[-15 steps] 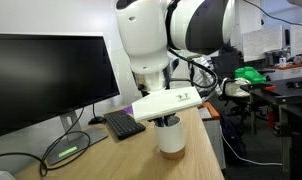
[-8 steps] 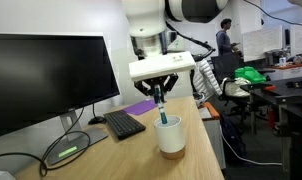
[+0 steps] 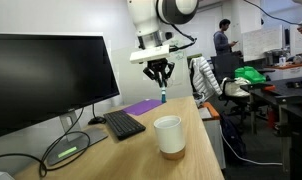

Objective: Take the marker out of the cup and put it on the desk

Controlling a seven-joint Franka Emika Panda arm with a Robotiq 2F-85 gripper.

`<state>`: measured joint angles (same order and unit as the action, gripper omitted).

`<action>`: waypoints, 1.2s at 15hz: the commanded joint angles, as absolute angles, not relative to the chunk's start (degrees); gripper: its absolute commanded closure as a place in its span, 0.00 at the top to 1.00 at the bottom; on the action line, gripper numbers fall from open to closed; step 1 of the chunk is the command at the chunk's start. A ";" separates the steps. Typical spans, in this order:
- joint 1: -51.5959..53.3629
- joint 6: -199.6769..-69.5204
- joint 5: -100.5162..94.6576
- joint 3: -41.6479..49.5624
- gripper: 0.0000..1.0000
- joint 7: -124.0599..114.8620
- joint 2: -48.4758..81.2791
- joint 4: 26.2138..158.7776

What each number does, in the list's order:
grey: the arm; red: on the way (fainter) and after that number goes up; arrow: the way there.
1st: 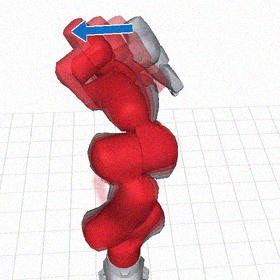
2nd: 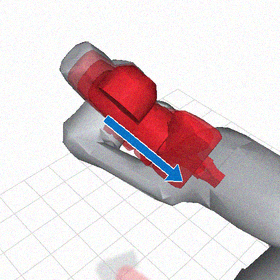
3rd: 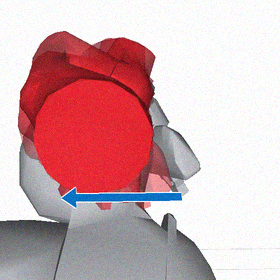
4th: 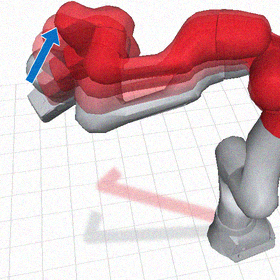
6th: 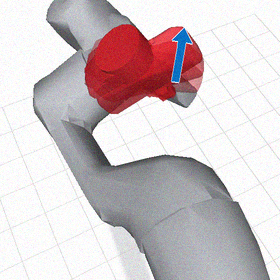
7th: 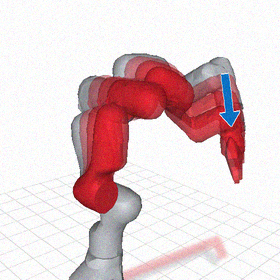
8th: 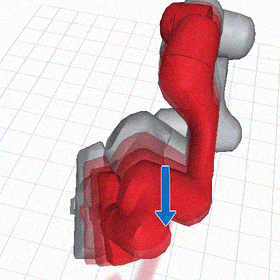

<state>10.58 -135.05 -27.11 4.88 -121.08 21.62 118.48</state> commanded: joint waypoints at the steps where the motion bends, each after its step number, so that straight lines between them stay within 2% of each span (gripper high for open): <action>1: 8.79 -139.24 -22.24 6.82 0.05 -126.11 25.27 117.24; 6: 7.64 -151.89 -16.12 9.74 0.05 -131.41 31.28 117.67; 10: -2.42 -163.93 -0.38 1.62 0.05 -112.57 35.96 117.94; 14: -14.30 -162.17 16.79 -9.32 0.05 -88.53 39.91 115.32; 18: -14.23 -158.38 25.18 -5.91 0.05 -77.45 40.62 113.73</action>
<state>-14.73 -162.30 20.57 -7.56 -83.06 40.52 115.54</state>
